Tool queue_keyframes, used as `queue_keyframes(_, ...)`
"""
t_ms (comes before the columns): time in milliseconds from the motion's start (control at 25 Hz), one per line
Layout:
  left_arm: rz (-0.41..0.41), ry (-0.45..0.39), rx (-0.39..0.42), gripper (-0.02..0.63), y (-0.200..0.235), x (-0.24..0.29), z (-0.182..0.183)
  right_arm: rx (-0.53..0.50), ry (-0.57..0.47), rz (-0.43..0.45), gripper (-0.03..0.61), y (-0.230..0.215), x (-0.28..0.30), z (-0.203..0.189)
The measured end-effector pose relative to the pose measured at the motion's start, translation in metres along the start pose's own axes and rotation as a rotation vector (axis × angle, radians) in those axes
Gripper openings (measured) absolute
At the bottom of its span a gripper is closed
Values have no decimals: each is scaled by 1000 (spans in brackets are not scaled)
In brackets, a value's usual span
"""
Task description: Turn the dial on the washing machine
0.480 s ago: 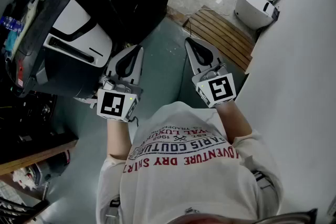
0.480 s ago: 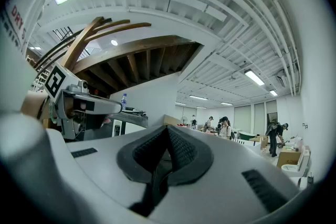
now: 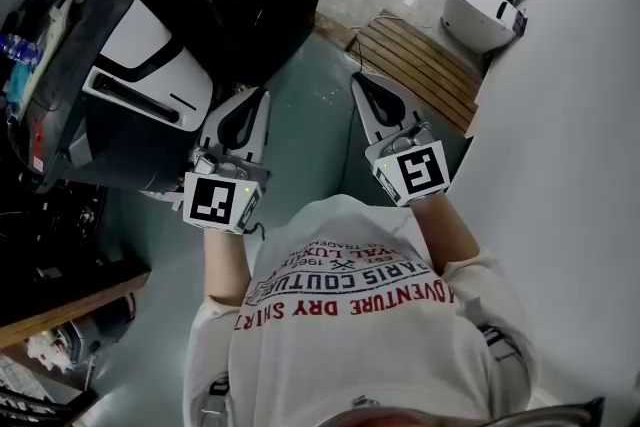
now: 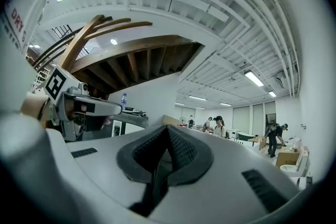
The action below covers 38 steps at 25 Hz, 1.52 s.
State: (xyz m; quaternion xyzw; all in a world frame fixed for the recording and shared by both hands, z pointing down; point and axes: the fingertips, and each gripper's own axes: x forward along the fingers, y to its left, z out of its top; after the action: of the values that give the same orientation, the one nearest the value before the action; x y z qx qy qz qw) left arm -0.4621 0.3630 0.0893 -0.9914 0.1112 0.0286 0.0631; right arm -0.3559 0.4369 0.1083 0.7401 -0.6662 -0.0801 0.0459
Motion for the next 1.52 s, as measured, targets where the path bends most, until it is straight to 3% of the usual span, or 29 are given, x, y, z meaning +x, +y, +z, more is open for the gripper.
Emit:
queue_keyframes(280, -14, 22, -29, 15, 14, -14, -18, 39, 22, -22, 31, 14, 6, -16)
queue_keyframes(320, -16, 29, -34, 15, 16, -16, -22, 35, 27, -34, 56, 14, 6, -19)
queue_keyframes(400, -13, 44, -45, 15, 21, -19, -32, 39, 29, -61, 253, 10, 6, -25)
queue_keyframes(440, -6, 52, -52, 15, 24, -19, -36, 45, 31, -71, 273, 7, 7, -29)
queue_keyframes(680, 21, 81, -63, 15, 39, 0, -52, 50, 36, -87, 273, -25, 27, -39)
queue_keyframes(840, 65, 88, -59, 15, 56, 40, -68, 52, 21, -48, 273, -60, 61, -59)
queue_keyframes(1120, 222, 135, -46, 15, 67, 140, -81, 103, 42, 89, 273, -162, 122, -95)
queue_keyframes(1520, 340, 156, -85, 15, 70, 306, -99, 73, 95, 254, 273, -310, 198, -137)
